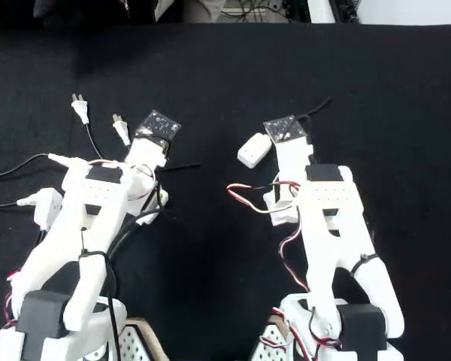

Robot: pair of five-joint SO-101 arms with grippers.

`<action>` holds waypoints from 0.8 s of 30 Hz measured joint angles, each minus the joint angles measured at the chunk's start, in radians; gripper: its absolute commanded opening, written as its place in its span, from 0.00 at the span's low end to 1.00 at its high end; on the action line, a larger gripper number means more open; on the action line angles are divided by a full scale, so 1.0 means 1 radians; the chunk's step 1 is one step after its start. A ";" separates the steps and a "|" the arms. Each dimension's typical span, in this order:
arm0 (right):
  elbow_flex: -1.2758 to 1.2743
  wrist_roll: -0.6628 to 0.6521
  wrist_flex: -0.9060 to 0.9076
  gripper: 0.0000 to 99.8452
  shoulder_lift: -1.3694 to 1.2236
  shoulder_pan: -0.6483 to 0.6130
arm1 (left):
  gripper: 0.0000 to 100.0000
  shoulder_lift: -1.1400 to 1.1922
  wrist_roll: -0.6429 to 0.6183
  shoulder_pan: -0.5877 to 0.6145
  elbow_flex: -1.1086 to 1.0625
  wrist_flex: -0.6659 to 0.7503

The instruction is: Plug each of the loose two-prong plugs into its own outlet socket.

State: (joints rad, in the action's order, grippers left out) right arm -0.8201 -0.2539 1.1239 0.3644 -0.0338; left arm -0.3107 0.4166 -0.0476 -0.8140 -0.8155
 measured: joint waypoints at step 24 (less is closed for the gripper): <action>0.000 0.000 0.000 0.06 0.000 0.000 | 0.27 -0.092 -0.146 -0.028 -0.089 -0.009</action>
State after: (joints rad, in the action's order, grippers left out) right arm -0.8201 -0.2539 1.1239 0.3644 -0.0338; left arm -0.4028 0.2708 -0.0752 -0.9030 -0.8247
